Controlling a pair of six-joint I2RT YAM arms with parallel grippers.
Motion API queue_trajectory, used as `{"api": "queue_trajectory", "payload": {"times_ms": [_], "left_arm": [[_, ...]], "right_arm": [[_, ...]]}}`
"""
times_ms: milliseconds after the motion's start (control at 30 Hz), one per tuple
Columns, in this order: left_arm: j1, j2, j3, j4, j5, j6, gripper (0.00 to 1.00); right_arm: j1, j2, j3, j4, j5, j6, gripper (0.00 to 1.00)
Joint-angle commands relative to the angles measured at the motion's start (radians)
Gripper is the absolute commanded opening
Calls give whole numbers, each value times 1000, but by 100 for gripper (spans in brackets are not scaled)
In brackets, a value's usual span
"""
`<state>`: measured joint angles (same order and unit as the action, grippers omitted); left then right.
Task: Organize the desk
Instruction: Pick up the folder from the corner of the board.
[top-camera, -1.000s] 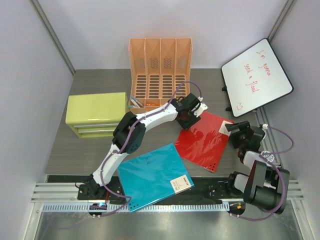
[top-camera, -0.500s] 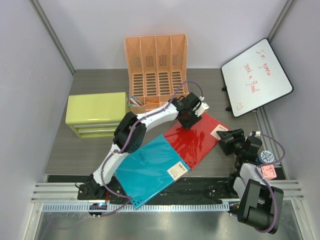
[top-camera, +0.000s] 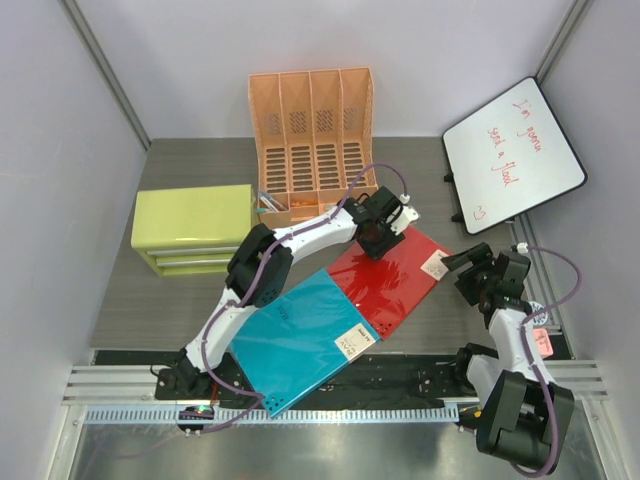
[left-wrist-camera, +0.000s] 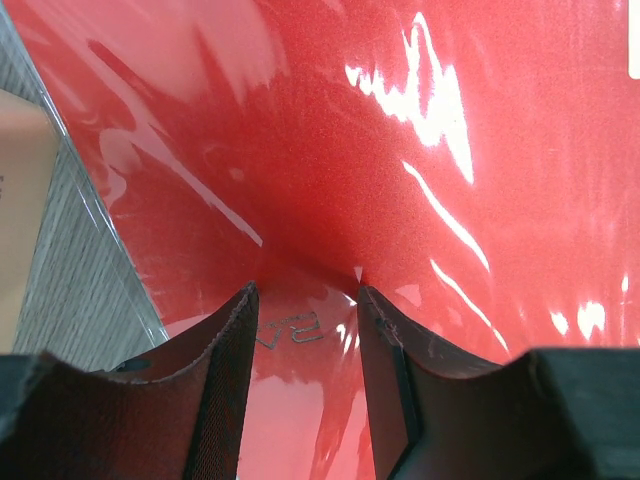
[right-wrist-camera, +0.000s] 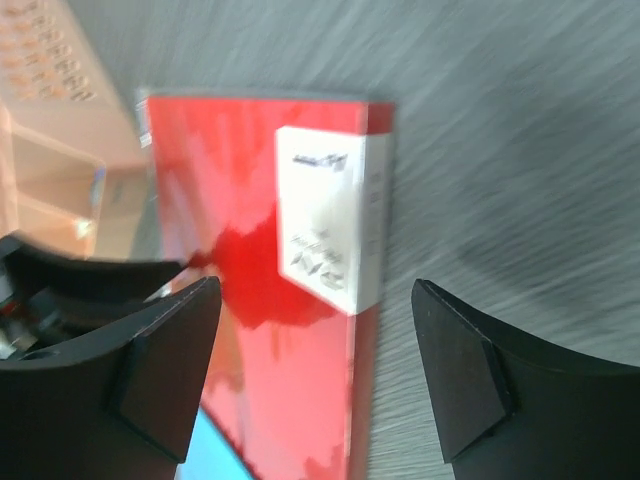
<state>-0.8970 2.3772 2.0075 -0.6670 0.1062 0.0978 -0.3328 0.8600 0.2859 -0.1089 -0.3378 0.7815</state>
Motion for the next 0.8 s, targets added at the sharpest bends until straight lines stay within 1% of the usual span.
{"api": "queue_trajectory", "payload": {"times_ms": [0,100,233,367,400,433,467,633,700,767], "left_arm": [[-13,-18,-50,-9,16,29,45],[-13,-27,-65,-5,18,33,45],[-13,-27,-72,-2,18,40,45],[-13,-29,-72,0,15,46,45],[-13,-29,-70,-2,13,45,45],[-13,-29,-70,0,15,48,45],[-13,-30,-70,0,15,49,45],[-13,-24,-67,1,13,60,44],[-13,-24,-65,1,12,62,44],[-13,-21,-65,0,13,65,43]], "right_arm": [[3,76,68,-68,184,-77,83],[3,161,91,-23,204,-80,83],[3,247,96,79,198,-68,83],[3,316,62,193,169,-41,82],[5,326,49,249,157,-33,82],[3,349,36,274,122,-19,81],[5,358,16,297,105,-13,79],[24,384,-43,389,56,13,79],[52,387,-57,426,37,35,79],[81,398,-51,426,16,53,79]]}}
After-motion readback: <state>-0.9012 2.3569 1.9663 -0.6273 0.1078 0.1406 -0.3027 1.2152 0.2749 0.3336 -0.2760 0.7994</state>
